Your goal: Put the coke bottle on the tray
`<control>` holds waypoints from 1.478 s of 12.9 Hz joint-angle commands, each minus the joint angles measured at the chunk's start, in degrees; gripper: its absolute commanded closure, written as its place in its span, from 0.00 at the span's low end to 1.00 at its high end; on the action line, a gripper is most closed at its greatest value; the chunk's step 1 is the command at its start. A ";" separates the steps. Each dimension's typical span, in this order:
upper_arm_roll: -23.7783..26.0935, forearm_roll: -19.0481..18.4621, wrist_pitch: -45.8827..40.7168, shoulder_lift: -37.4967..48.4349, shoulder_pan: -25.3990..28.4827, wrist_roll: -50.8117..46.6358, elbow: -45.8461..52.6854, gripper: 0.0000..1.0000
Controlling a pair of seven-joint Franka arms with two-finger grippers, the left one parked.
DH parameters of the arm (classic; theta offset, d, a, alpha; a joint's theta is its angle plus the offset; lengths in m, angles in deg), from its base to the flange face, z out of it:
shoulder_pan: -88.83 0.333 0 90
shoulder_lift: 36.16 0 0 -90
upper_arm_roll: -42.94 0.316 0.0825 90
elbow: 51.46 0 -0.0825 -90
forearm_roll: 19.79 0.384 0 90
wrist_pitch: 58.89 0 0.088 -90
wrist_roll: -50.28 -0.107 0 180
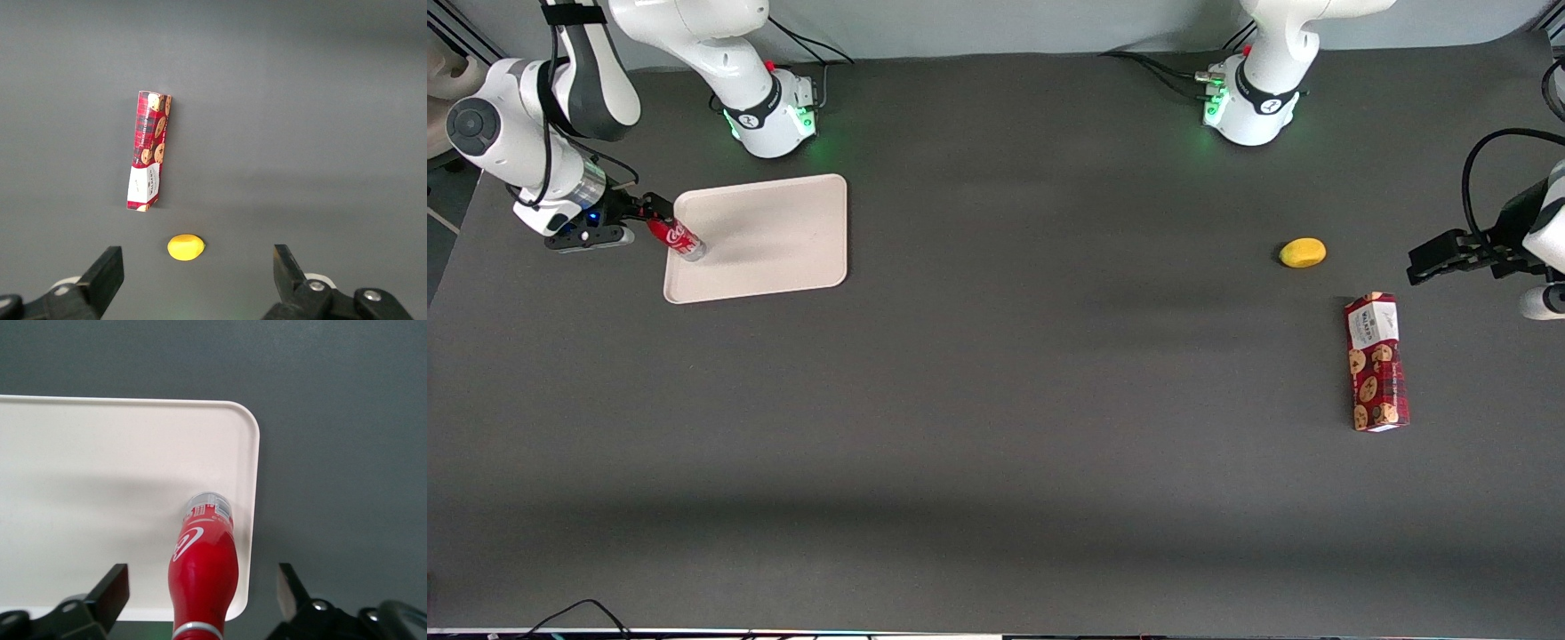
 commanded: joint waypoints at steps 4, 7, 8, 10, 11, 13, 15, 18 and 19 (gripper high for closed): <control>1.73 5.94 -9.29 1.34 1.94 0.80 13.28 0.00; 8.05 11.66 -18.70 0.46 2.39 0.10 27.25 0.00; 10.33 13.07 -21.42 -0.32 2.39 -0.34 31.73 0.00; 14.73 14.57 -26.61 -2.87 2.30 -5.59 39.65 0.00; 15.62 14.66 -28.12 -3.66 2.39 -7.01 42.82 0.00; 17.91 15.36 -30.40 -5.51 2.39 -7.11 48.54 0.00; 18.00 18.08 -32.69 -7.62 2.39 -7.73 52.68 0.00; 19.23 18.53 -33.76 -9.99 2.48 -8.95 53.84 0.00; 19.58 18.53 -33.76 -10.78 2.48 -10.53 54.10 0.00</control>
